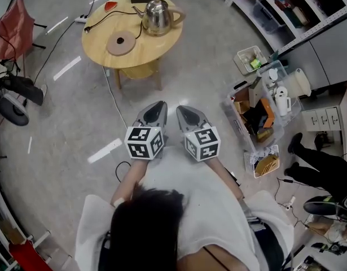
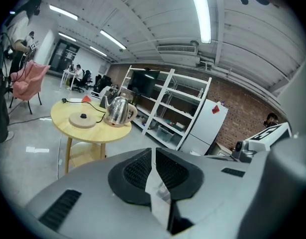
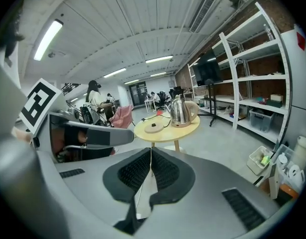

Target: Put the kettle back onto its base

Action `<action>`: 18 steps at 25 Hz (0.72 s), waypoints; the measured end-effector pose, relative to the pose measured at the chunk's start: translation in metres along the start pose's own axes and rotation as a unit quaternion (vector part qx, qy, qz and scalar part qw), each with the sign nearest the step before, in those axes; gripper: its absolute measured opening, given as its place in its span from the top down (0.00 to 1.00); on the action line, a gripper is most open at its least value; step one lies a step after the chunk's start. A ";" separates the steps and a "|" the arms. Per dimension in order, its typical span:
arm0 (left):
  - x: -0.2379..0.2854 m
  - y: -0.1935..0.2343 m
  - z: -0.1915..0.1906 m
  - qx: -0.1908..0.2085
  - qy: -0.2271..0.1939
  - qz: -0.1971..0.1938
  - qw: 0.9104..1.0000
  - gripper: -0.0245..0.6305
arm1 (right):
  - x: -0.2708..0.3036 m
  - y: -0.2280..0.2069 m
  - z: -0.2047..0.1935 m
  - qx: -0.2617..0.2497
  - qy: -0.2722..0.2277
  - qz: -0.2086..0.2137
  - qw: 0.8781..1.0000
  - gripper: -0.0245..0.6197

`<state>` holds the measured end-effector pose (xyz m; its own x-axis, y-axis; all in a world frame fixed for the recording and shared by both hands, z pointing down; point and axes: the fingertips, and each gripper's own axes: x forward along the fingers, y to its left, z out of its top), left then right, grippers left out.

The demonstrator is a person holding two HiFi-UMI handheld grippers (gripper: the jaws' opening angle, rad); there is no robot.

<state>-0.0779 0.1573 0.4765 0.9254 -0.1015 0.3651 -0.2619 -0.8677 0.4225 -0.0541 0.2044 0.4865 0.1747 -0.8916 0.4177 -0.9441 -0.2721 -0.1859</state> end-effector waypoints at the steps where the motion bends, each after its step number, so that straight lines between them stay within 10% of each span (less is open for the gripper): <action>1: 0.004 0.005 0.004 0.000 0.001 0.000 1.000 0.89 | 0.006 -0.003 0.004 0.004 0.000 -0.001 1.000 0.92; 18: 0.054 0.071 0.065 0.014 0.010 -0.020 1.000 0.89 | 0.093 -0.018 0.050 0.026 -0.004 -0.012 1.000 0.92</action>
<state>-0.0291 0.0588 0.4721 0.9292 -0.0581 0.3650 -0.2176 -0.8843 0.4131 -0.0065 0.1085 0.4847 0.2000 -0.8874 0.4153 -0.9238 -0.3120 -0.2218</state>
